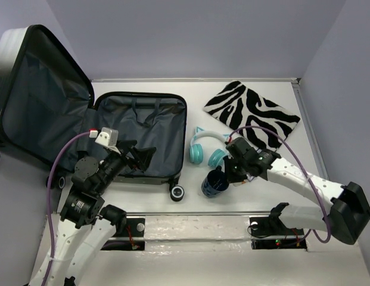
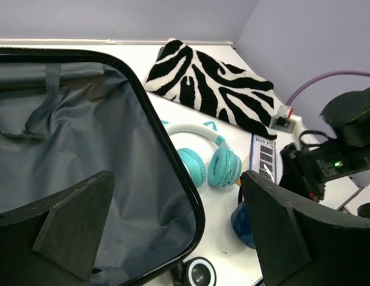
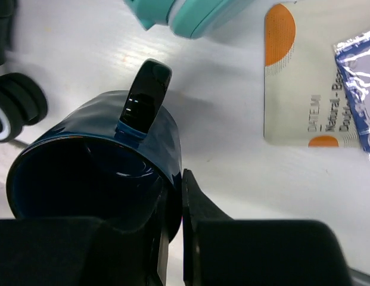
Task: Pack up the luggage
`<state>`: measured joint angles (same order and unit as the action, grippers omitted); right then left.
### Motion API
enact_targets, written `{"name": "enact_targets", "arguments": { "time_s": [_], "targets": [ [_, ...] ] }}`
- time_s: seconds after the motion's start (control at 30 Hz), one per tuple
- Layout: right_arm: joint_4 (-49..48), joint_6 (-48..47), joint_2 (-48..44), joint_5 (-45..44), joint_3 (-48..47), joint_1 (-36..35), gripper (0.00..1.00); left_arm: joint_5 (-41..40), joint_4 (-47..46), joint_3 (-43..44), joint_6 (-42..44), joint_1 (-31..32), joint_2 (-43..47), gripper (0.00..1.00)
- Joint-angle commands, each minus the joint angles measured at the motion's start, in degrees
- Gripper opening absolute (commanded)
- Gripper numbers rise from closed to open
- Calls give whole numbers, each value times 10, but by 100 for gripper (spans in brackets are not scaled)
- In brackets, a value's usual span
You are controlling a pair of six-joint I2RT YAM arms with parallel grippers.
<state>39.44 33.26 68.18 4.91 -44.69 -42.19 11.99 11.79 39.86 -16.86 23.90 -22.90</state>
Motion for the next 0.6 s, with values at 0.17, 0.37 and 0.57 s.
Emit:
{"name": "enact_targets", "arguments": {
  "time_s": [0.17, 0.37, 0.57],
  "targets": [
    [0, -28, -23, 11, -230, -29, 7, -41, -18, 0, -12, -5, 20, 99],
    [-212, -95, 211, 22, -407, -34, 7, -221, 35, 14, -50, -8, 38, 99],
    [-320, -106, 406, -31, -575, -60, 7, -248, 46, 17, -62, -14, 44, 99]
  ]
}}
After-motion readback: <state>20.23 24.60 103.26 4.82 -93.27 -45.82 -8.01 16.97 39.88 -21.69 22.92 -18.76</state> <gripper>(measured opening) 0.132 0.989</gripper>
